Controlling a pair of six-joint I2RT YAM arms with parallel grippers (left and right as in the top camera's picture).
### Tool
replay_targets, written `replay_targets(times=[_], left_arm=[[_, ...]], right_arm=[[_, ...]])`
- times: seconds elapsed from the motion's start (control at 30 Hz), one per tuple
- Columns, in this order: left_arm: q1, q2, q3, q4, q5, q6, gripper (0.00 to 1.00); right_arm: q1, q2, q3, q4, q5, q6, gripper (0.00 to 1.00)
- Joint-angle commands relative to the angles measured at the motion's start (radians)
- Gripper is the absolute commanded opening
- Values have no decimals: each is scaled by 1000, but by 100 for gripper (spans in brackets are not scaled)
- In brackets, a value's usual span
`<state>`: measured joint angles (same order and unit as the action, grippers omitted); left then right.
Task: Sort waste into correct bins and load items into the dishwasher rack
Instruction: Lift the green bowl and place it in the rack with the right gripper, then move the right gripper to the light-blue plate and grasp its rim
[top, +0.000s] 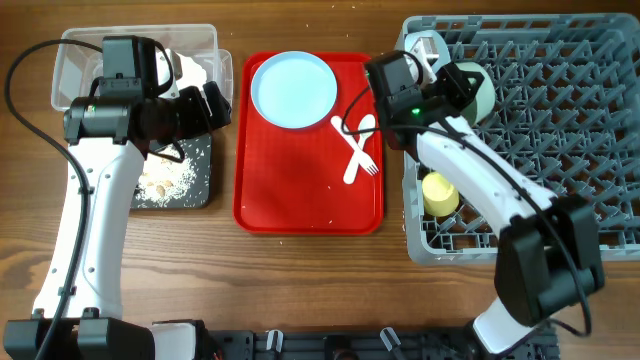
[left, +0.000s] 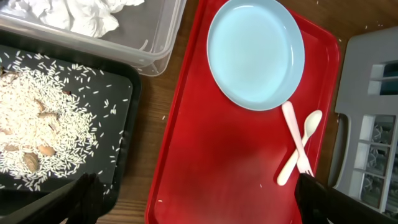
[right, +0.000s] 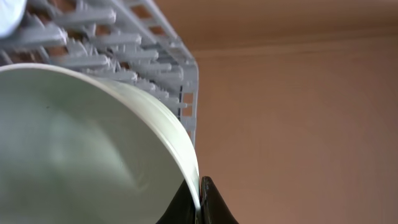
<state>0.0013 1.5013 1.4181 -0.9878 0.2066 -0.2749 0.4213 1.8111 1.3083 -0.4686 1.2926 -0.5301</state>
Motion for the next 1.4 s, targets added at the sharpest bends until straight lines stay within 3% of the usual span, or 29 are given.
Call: replay_targets(times=[0.0,0.3,0.4,0.5,0.57,0.73,0.9,1.03,1.17,1.37], left_arm=[[5,-2,9,3,1,-5,100],[5,-2,9,3,1,-5,100],[5,-2,9,3,1,-5,100],[5,-2,9,3,1,-5,100],[5,-2,9,3,1,-5,100],[5,-2,9,3,1,-5,100],[5,-2,9,3,1,-5,100],[5,-2,9,3,1,-5,100],[5,-2,9,3,1,-5,100],[5,-2,9,3,1,-5,100]], right_arm=[[-21,43,1,7,42,-47,4],[28,51,1,0,18,-48,6],[66,51,1,2,2,-96,21],[102,51,1,5,-15,-103,63],[124,51,1,29,-15,-141,71],[152,35,2,196,-17,-204,82],[152,-5,2,136,-144,-196,85],[157,-5,2,4,-238,-84,81],[164,-35,2,-11,-285,-37,81],[164,-195,23,-5,-449,93,97]])
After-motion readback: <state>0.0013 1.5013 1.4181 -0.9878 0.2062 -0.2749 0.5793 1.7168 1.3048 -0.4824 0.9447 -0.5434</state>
